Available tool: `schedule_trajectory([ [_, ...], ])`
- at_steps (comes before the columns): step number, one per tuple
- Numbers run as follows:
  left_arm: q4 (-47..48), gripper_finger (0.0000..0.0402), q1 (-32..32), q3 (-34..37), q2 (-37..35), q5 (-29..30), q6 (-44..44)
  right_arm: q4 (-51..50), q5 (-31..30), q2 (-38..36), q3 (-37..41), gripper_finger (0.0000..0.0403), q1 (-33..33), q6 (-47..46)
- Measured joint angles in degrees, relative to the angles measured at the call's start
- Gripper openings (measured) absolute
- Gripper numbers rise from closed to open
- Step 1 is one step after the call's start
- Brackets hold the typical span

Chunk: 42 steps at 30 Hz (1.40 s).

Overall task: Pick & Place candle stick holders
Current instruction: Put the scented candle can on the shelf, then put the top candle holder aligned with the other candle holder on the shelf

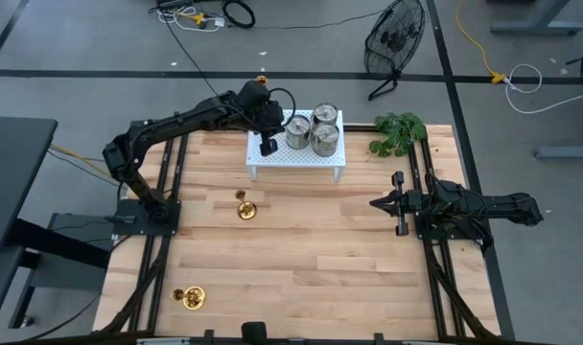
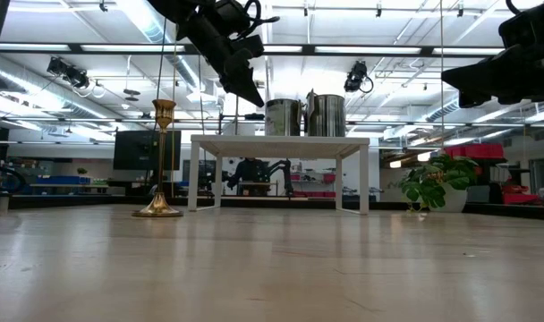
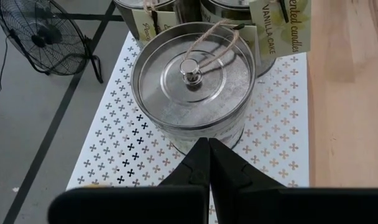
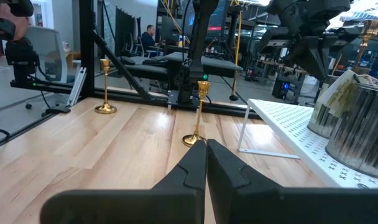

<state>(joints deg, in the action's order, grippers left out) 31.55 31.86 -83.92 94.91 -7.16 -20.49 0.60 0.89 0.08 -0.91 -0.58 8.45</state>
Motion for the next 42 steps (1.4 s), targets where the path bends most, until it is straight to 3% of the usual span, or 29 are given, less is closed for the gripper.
schedule_trajectory([
  [17, -1.2, 0.0001, 0.0, 0.0, 3.5, -0.6, 1.4, 0.0, 0.0, 0.0, 0.0, 0.0017, 0.0, 0.0],
  [31, -7.6, 0.0, 0.2, 0.0, 3.8, -0.6, 1.3, 0.0, 0.0, 0.0, 0.0, 0.0017, 0.0, 0.0],
  [42, -2.8, 0.0, 0.2, -1.4, 3.8, -0.2, 1.8, 0.0, 0.0, 0.0, 0.0, 0.0017, 0.0, 0.0],
])
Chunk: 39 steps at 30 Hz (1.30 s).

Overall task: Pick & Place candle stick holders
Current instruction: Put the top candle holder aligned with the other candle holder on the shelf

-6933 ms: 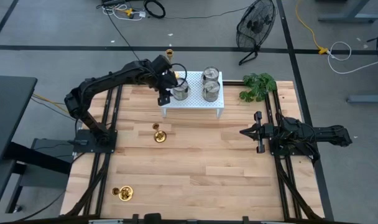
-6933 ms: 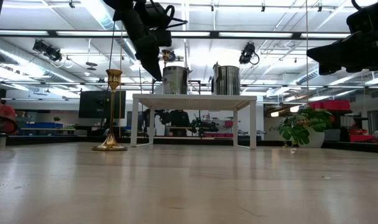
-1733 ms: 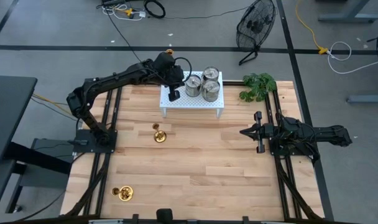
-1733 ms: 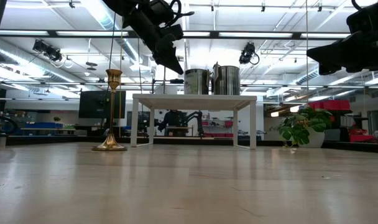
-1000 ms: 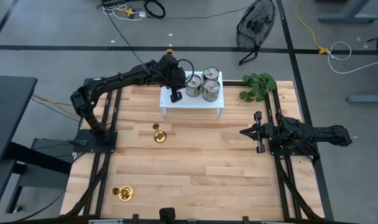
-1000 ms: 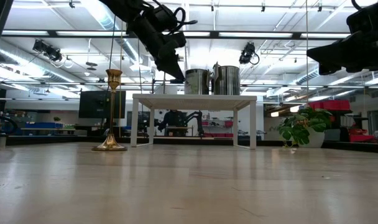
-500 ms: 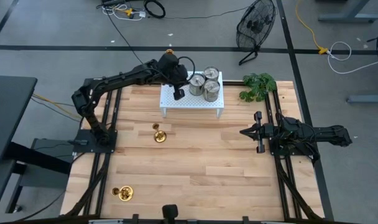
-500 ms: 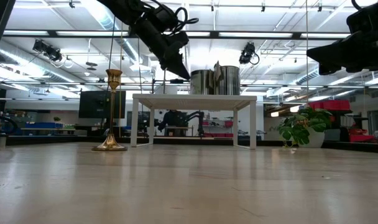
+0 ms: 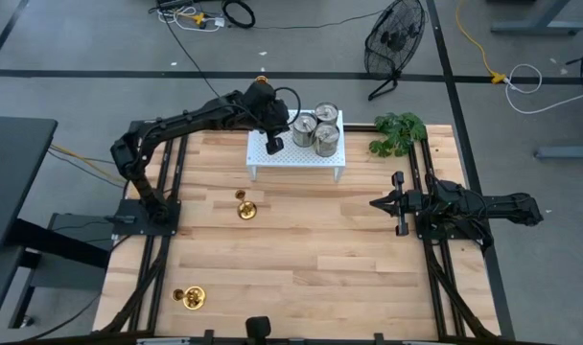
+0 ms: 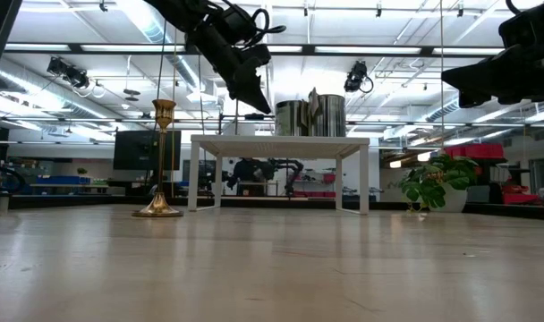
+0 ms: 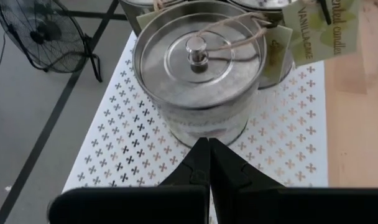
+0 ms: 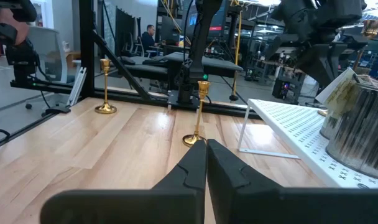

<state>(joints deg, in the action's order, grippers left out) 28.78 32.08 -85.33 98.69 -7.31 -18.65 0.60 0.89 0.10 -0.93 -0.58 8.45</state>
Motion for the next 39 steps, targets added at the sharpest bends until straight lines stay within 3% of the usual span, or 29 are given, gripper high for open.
schedule_trajectory([
  [13, 10.9, 0.0, -0.9, -6.3, -1.0, 0.0, 0.0, 0.0, 0.0, 0.0, 0.0, 0.0017, 0.0, 0.0],
  [18, 14.9, 0.0, -2.0, -8.2, -1.0, -2.5, 0.0, 0.0, 0.0, 0.0, 0.0, 0.0017, 0.0, 0.0],
  [28, 18.8, 0.0, -2.8, -9.0, -2.7, -2.5, -1.1, 0.0, 0.0, 0.0, 0.0, 0.0017, 0.0, 0.0],
  [39, 13.0, 0.0, -2.8, 6.5, -15.3, 0.0, 0.3, 0.0, 0.0, 0.0, 0.0, 0.0017, 0.0, 0.0],
])
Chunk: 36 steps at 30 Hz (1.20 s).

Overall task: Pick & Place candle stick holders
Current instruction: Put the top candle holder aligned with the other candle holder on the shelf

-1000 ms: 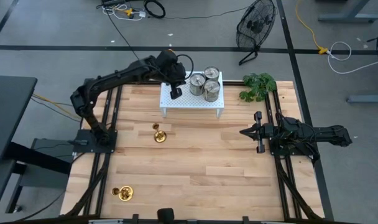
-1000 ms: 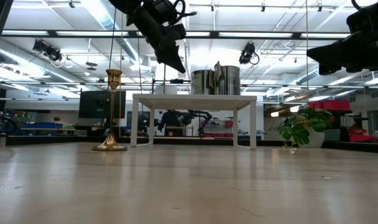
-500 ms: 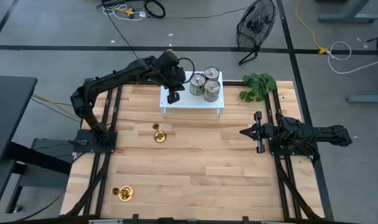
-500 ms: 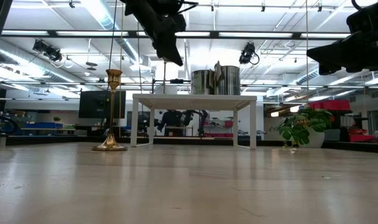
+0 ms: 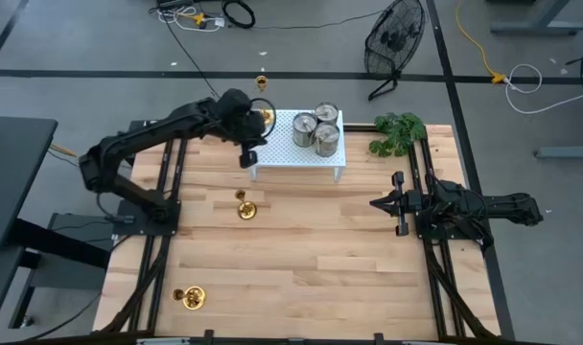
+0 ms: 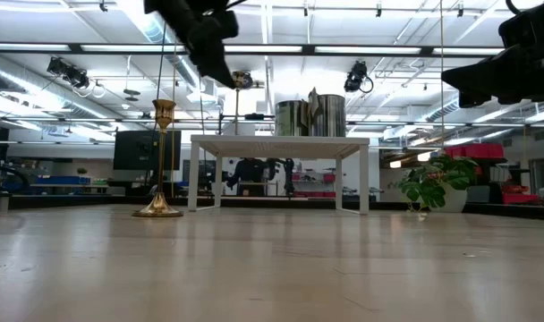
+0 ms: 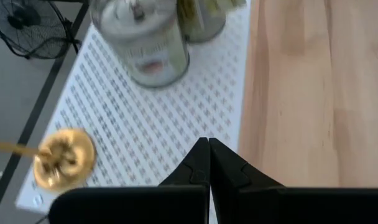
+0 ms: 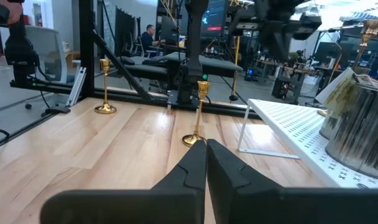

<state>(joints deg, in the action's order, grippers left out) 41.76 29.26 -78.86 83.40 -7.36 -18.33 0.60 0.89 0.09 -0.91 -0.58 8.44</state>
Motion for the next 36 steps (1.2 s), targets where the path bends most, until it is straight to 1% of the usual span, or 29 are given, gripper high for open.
schedule_trajectory([
  [8, -0.6, 0.0, 0.0, 9.4, -8.9, 0.0, -0.6, 0.0, 0.0, 0.0, 0.0, 0.0017, 0.0, 0.0],
  [15, -0.2, 0.0, 0.1, 14.8, -13.8, -5.5, -5.7, 0.0, 0.0, 0.0, 0.0, 0.0017, 0.0, 0.0],
  [18, 0.5, 0.0, 0.1, 15.6, -15.0, -8.6, -7.4, 0.0, 0.0, 0.0, 0.0, 0.0017, 0.0, 0.0],
  [22, 0.9, 0.0001, 0.1, 15.5, -16.2, -15.2, -9.2, 0.0, 0.0, 0.0, 0.0, 0.0017, 0.0, 0.0],
  [24, 1.2, 0.0001, 0.0, 15.5, -16.7, -17.0, -9.6, 0.0, 0.0, 0.0, 0.0, 0.0017, 0.0, 0.0],
  [31, 2.7, 0.0001, -1.9, 15.5, -16.9, -17.1, -11.1, 0.0, 0.0, 0.0, 0.0, 0.0017, 0.0, 0.0],
  [36, 7.5, 0.0001, -1.9, 15.5, -16.8, -17.3, -13.4, 0.0, 0.0, 0.0, 0.0, 0.0017, 0.0, 0.0],
])
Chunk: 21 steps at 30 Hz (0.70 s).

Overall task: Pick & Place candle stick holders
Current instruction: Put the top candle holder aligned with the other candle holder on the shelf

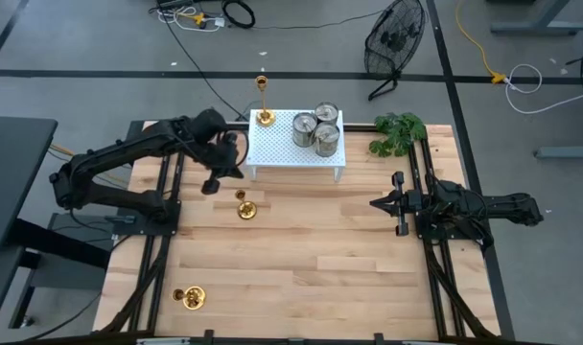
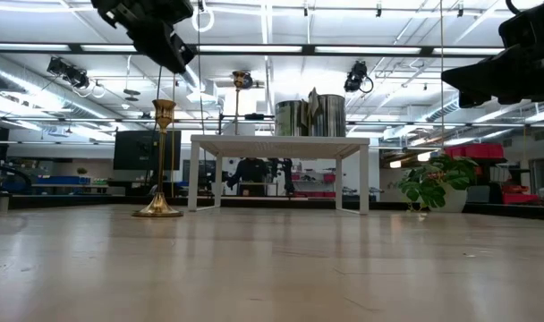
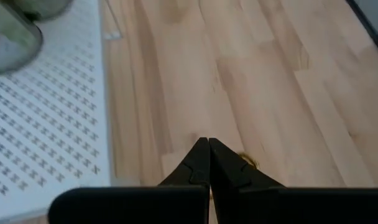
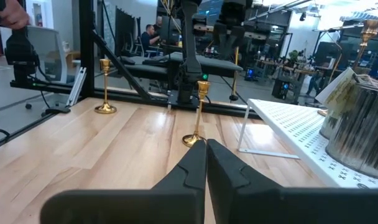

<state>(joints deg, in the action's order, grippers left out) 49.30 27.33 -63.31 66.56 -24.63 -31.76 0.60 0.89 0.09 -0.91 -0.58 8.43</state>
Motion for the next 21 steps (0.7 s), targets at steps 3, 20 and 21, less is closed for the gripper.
schedule_trajectory([
  [3, 2.5, 0.0002, 0.0, 0.0, 0.0, 1.1, -1.6, 0.0, 0.0, 0.0, 0.0, 0.0017, 0.0, 0.0],
  [20, 10.2, 0.0002, 0.0, 1.0, -0.4, 9.6, -0.5, 0.0, 0.0, 0.0, 0.0, 0.0017, 0.0, 0.0],
  [21, 9.7, 0.0002, 0.0, 2.3, -1.1, 9.6, -0.5, 0.0, 0.0, 0.0, 0.0, 0.0017, 0.0, 0.0],
])
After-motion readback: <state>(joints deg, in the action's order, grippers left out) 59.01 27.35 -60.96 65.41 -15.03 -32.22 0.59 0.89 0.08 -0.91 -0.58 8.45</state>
